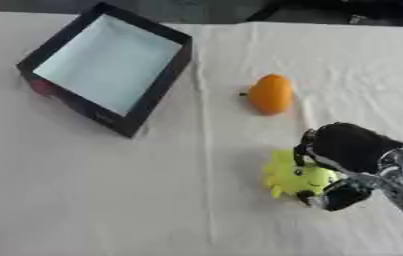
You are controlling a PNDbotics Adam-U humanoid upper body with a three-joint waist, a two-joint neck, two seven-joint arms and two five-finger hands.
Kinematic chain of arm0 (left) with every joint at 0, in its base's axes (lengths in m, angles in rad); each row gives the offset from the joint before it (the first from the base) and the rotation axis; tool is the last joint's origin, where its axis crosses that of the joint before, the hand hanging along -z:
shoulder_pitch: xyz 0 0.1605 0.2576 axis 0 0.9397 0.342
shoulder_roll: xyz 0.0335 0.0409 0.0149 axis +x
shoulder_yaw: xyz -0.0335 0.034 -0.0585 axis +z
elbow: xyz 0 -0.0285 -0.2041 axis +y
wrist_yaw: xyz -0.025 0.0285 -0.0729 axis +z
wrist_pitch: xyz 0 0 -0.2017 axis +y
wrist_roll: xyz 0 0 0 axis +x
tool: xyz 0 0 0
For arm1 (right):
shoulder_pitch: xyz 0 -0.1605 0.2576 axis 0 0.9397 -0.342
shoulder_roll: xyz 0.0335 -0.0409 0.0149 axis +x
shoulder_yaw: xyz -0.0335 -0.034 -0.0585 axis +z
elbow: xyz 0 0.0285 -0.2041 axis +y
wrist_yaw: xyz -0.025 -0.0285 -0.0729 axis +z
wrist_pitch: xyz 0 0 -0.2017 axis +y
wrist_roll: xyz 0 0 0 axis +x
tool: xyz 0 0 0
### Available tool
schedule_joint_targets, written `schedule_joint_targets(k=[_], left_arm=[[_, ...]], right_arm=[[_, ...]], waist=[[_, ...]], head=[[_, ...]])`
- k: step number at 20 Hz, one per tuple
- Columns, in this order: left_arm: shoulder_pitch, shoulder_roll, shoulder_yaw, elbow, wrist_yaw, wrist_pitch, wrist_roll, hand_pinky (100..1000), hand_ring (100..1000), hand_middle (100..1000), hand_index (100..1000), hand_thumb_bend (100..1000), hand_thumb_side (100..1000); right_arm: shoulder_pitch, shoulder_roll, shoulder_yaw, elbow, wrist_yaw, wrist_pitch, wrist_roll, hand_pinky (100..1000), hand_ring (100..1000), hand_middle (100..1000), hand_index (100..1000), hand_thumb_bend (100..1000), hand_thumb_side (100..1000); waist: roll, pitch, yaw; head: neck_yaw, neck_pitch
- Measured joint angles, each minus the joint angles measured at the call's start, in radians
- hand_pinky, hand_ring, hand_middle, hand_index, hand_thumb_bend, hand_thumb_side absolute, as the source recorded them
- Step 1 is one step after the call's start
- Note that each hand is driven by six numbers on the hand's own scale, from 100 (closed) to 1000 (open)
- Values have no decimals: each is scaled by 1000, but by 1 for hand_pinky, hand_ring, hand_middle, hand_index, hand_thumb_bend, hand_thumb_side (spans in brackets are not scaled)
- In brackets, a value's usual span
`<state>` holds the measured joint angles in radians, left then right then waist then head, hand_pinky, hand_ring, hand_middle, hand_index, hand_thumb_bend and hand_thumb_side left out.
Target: Pick up objects on the table and place them in the box.
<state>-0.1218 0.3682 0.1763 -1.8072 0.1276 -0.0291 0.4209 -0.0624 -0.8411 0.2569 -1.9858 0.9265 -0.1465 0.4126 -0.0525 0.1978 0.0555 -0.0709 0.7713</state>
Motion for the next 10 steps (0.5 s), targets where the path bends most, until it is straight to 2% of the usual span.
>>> schedule_joint_targets(k=[4,10], left_arm=[[0,0,0,0,0,0,0,801,608,783,787,410,663],[3,0,1,0,0,1,0,802,608,783,787,410,664]], right_arm=[[-21,-11,-6,0,-31,-23,-25,439,355,271,518,439,414],[-71,-41,-26,0,-134,-59,-54,436,351,266,516,440,439]], waist=[[-2,0,-3],[-6,0,-15]], head=[[0,0],[5,0]])
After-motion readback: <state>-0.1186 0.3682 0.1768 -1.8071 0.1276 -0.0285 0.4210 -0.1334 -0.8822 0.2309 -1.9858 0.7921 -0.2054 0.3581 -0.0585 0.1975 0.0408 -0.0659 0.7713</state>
